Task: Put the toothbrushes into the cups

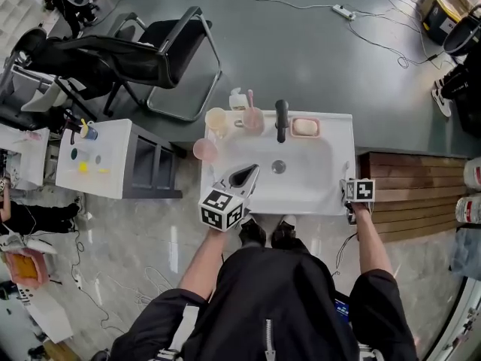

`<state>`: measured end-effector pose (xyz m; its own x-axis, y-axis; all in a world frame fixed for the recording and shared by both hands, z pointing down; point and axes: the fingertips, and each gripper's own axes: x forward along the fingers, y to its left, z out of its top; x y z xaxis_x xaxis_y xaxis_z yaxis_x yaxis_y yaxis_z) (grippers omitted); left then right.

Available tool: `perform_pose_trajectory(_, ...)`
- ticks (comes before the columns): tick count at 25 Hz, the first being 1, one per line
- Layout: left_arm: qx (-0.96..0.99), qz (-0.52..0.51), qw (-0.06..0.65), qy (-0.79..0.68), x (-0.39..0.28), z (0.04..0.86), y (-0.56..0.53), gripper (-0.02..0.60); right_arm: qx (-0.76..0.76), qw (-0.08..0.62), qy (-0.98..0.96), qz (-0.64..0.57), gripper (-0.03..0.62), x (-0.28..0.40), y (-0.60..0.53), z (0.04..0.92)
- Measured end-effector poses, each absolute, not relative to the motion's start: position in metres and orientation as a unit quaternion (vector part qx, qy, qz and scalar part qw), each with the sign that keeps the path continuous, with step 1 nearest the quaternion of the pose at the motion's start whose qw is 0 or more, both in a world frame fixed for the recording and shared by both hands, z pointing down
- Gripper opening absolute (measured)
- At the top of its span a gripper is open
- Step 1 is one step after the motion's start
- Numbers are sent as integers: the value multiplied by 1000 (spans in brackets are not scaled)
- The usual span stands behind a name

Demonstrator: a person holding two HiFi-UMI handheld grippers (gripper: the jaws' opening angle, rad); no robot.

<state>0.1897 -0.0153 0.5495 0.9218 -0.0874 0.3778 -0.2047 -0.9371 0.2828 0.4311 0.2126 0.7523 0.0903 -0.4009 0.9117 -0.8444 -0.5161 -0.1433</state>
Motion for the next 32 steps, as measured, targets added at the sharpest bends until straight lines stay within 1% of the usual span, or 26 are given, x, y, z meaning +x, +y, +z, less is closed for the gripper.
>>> perform_pose_trajectory(4,965,183,165,-88,182,550,-16,0,692,256,-443,510,143,429,215,761)
perform_pose_trajectory(6,965,182,166,-93,178,549,-16,0,696,264,-438,505,112,431,217,764)
perform_pose_trajectory(11,963,181,167,-105,169,549,-22,0,681,284,-439,513,72,435,215,764)
perform_pose_trajectory(12,963,180,167,-107,168,548,-23,0,675,290,-439,517,52,435,215,764)
perform_pose_trajectory(17,964,175,166,-109,163,542,-27,0,664,307,-447,514,44,428,211,760)
perform_pose_trajectory(20,965,172,165,-110,162,540,-29,0,664,299,-472,496,44,420,200,753)
perform_pose_trajectory(23,965,168,167,-113,158,539,-33,0,663,277,-513,470,44,401,176,739)
perform_pose_trajectory(32,965,156,168,-129,142,534,-51,0,622,210,-686,315,44,308,65,655)
